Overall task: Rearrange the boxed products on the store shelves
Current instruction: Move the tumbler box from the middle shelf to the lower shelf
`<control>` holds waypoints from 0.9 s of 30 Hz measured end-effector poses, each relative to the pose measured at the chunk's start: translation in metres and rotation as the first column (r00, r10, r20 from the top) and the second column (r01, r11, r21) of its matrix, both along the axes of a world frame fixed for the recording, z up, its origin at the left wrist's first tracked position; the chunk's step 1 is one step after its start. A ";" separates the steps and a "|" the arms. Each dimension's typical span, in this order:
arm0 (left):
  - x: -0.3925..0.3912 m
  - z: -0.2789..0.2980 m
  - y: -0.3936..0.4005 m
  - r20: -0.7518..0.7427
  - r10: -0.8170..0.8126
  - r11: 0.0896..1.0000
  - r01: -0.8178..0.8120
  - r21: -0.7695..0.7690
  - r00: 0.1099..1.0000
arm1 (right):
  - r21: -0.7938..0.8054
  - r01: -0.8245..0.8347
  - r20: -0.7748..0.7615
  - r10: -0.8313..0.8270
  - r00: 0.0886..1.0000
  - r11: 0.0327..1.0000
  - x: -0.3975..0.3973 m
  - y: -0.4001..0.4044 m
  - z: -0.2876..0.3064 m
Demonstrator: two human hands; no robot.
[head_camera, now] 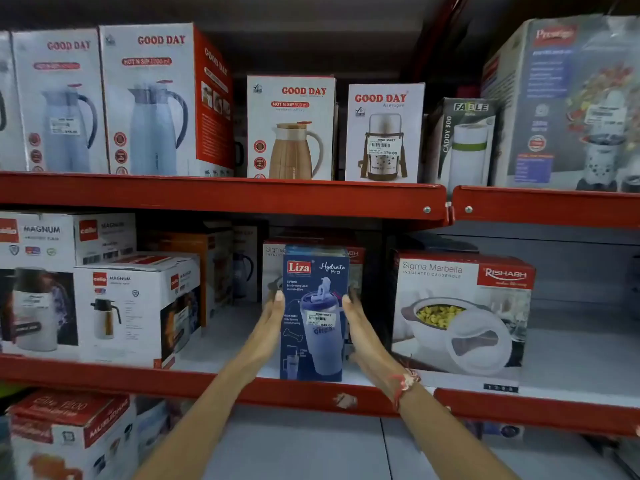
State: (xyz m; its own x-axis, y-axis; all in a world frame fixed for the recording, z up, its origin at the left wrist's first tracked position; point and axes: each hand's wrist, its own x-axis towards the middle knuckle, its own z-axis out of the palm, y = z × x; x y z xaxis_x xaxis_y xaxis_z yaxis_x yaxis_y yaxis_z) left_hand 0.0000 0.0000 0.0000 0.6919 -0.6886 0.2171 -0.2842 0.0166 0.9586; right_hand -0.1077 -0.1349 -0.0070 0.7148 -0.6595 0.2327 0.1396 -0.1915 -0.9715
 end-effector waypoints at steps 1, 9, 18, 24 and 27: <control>-0.001 -0.001 -0.002 -0.023 -0.041 0.999 0.041 0.010 0.999 | -0.006 0.000 0.005 0.000 1.000 1.000 0.002 0.001 0.000; -0.002 0.009 0.006 0.126 -0.123 0.988 0.134 -0.081 0.984 | -0.108 -0.006 0.055 0.012 0.998 0.994 -0.015 0.006 0.017; -0.057 0.007 0.059 0.190 -0.183 0.963 0.215 -0.163 0.965 | -0.117 -0.074 0.112 0.087 0.990 0.990 -0.095 0.053 0.026; -0.102 -0.004 0.089 0.120 -0.251 0.942 0.271 -0.197 0.961 | -0.118 -0.079 0.079 0.089 0.993 0.990 -0.154 0.087 0.018; -0.117 -0.018 0.101 0.085 -0.279 0.937 0.291 -0.196 0.956 | -0.087 -0.077 0.068 0.083 0.994 0.993 -0.179 0.099 0.008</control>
State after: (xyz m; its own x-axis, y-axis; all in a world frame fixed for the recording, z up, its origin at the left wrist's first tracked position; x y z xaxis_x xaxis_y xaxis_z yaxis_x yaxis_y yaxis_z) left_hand -0.1172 0.1010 -0.0176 0.4562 -0.7921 0.4056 -0.2907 0.2981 0.9092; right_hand -0.2863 -0.0355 0.0005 0.7441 -0.5766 0.3373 0.2261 -0.2578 -0.9394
